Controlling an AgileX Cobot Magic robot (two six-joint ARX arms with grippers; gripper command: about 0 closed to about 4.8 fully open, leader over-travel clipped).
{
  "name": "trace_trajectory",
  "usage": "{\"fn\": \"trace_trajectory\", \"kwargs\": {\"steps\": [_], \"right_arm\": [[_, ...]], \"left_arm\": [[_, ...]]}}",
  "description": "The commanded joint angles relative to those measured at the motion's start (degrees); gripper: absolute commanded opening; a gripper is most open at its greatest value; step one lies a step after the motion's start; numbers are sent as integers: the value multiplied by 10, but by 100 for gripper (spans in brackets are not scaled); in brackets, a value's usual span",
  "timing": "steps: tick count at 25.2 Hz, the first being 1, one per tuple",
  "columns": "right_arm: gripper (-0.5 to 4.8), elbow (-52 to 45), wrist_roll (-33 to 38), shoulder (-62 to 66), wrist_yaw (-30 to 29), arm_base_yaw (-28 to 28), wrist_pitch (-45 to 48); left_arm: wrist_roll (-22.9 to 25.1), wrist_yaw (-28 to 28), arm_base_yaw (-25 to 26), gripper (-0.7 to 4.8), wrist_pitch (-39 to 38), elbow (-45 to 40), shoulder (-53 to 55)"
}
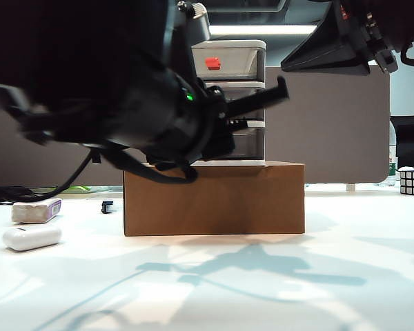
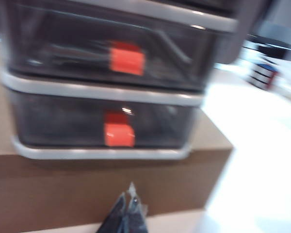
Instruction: Open the third layer of the drawer on the table, pick up the earphone case on the table and put it in, and finally close the drawer.
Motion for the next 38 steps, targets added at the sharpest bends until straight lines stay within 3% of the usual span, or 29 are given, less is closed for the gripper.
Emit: {"fn": "trace_trajectory", "kwargs": {"steps": [1,5,12,14,18,34,38], "right_arm": [[-5,3,3,-2,-4,7,17],[-5,3,2,-2,-3,18,18],[-5,3,0,-1,-2,24,18],[-5,3,0,-1,-2,24,18],[-5,3,0,-1,-2,24,18],[-6,3,-2,0,4,24,20],[-5,3,-2,0,7,24,22]], "left_arm": [[4,-41,-1,0,3,28,24],[26,-44,2,90,2,57,46],[47,-89,13,92,-13,81,62],[47,-80,21,95,-13,81,62],[47,-60,33,154,-13,81,62],[47,-10,58,153,-15,87,62],[69,2,60,153,-18,109,66]]}}
